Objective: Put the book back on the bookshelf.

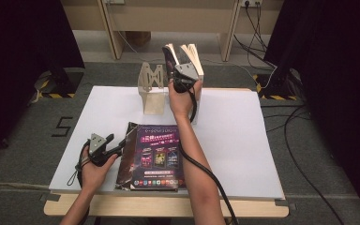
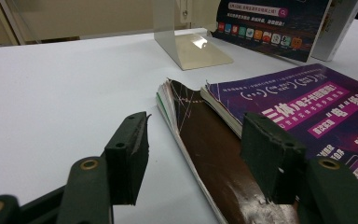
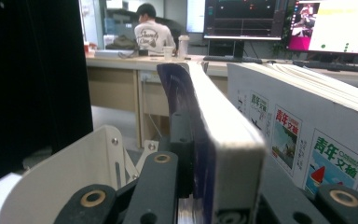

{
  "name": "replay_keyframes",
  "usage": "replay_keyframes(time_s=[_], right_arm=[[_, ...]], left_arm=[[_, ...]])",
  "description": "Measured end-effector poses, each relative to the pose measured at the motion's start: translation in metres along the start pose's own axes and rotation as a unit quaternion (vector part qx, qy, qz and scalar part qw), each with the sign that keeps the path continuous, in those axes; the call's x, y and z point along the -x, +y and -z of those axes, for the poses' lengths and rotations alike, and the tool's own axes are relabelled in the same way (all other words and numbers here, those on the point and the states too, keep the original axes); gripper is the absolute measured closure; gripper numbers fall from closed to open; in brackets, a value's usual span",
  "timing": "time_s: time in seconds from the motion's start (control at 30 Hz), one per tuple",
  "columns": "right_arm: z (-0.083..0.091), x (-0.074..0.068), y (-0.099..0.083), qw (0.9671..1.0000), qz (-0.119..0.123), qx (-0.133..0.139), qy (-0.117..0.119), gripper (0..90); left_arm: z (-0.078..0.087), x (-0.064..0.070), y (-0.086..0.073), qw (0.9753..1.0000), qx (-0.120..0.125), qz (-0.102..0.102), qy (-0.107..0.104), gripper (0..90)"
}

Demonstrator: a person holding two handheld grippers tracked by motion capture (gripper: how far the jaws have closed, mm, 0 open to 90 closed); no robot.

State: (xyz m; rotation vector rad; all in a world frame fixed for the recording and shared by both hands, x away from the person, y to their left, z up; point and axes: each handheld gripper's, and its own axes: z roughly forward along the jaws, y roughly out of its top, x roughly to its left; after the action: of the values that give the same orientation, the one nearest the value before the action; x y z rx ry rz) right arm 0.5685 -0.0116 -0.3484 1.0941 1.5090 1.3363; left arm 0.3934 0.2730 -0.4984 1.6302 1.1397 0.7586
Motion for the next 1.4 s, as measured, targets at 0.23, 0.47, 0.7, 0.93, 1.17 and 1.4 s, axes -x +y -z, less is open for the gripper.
replay_keyframes(time_s=[0.23, 0.47, 0.7, 0.93, 1.17, 1.4], right_arm=[[0.005, 0.002, -0.001, 0.9999, 0.008, -0.011, 0.001, 77.2], [0.01, 0.002, 0.001, 0.9998, 0.006, -0.021, -0.003, 70.4], [0.012, 0.001, -0.004, 0.9993, 0.011, -0.036, -0.005, 67.3], [0.012, 0.0, 0.004, 0.9992, 0.01, -0.039, -0.001, 67.5], [0.008, -0.001, 0.012, 0.9981, 0.013, -0.056, 0.018, 69.1], [0.002, 0.002, 0.018, 0.996, 0.028, -0.078, 0.034, 82.9]], left_arm=[[0.0, 0.0, 0.0, 1.0, 0.0, -0.002, 0.001, 41.4], [0.0, 0.0, 0.0, 1.0, 0.0, -0.002, 0.001, 41.5], [0.0, 0.0, 0.0, 1.0, 0.002, -0.002, 0.001, 41.5], [0.0, 0.001, 0.0, 1.0, -0.001, -0.003, 0.0, 41.5], [0.0, 0.001, 0.0, 1.0, 0.001, -0.002, 0.0, 41.5], [0.0, 0.001, 0.0, 1.0, -0.003, -0.006, 0.0, 41.5]])
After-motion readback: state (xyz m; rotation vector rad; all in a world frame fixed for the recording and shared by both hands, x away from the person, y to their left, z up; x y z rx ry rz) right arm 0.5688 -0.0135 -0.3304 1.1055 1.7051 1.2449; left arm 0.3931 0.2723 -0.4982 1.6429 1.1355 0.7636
